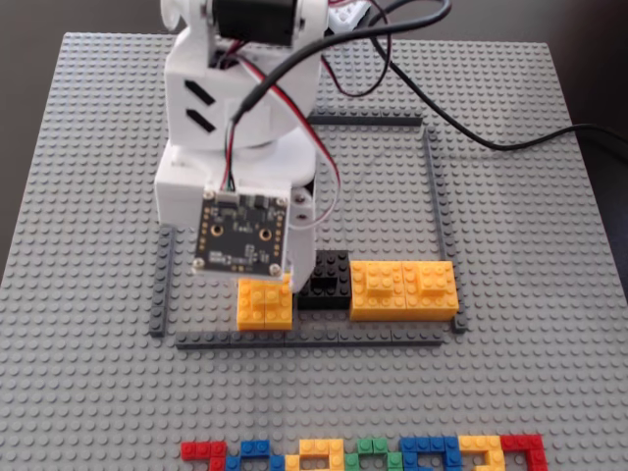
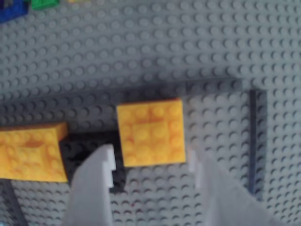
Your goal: Grab the cube and place it into the grid
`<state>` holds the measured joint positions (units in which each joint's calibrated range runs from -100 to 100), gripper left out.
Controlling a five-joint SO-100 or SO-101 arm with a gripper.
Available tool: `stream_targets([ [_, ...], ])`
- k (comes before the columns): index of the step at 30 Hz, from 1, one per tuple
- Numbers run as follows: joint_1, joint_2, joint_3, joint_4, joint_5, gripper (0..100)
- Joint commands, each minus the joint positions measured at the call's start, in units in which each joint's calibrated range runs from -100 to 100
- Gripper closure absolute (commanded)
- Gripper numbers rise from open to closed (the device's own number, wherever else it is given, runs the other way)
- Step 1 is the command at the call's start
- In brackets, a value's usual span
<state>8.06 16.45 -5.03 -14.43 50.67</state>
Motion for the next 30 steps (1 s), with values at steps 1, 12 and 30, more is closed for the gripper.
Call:
stream_targets([
  [1, -0.95, -10.35, -5.71, 1.83, -0.44, 80],
  [12, -2.05, -30.21, -1.90, 8.37, -1.17, 77],
  [30, -2.94, -71.83, 23.65, 12.87, -2.30, 98],
])
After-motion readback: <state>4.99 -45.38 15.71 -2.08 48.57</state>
